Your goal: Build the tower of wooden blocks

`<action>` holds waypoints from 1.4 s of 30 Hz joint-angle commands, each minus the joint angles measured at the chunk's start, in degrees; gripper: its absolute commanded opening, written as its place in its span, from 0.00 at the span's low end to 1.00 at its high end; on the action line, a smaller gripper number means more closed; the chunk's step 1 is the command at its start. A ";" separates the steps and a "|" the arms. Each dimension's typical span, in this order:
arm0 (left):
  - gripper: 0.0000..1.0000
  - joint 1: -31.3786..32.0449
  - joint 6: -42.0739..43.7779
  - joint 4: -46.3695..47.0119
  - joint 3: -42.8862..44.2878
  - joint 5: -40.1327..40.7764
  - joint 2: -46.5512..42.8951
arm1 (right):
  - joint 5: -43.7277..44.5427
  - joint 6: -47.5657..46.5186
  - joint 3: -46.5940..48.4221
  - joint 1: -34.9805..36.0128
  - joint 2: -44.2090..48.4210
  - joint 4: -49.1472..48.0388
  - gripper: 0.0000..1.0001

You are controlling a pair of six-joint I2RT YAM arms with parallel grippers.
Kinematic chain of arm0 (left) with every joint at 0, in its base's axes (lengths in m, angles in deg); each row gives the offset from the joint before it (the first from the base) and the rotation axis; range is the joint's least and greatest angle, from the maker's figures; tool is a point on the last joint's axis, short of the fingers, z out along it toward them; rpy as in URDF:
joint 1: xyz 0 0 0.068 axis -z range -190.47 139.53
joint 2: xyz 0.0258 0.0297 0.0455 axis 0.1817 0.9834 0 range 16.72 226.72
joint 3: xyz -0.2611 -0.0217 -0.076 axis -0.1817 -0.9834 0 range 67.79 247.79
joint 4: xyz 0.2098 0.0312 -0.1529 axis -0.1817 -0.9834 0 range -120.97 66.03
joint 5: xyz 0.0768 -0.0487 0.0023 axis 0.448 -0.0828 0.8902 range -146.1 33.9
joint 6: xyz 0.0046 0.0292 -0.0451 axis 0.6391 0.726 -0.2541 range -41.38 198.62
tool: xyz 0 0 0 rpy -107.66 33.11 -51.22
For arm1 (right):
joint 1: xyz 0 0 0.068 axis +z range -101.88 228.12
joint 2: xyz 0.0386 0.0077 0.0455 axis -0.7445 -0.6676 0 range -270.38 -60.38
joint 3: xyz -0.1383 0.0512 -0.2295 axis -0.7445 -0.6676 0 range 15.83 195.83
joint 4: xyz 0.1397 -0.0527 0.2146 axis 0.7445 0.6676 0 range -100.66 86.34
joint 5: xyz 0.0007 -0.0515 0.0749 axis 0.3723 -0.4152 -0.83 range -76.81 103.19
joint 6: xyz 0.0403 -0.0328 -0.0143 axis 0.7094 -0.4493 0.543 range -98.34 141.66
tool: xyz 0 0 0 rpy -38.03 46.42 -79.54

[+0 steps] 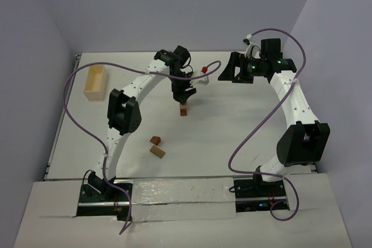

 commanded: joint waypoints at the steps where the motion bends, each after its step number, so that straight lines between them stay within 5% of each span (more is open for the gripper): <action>1: 0.45 0.64 -0.61 1.60 -0.88 -0.16 0.18 | -0.97 -0.89 2.58 -0.07 -0.17 0.42 0.95; 20: 0.74 0.73 -0.34 0.68 -1.91 -0.16 -2.74 | -1.47 -0.81 2.93 -0.07 -0.46 0.43 0.95; 26: 0.99 0.81 0.00 0.24 -2.68 -0.07 -3.95 | -1.89 -0.81 3.01 0.02 -0.72 0.51 0.95; 42: 0.99 2.57 -2.08 1.81 0.11 4.68 -15.02 | 0.06 -1.00 3.61 1.86 -1.14 0.68 0.95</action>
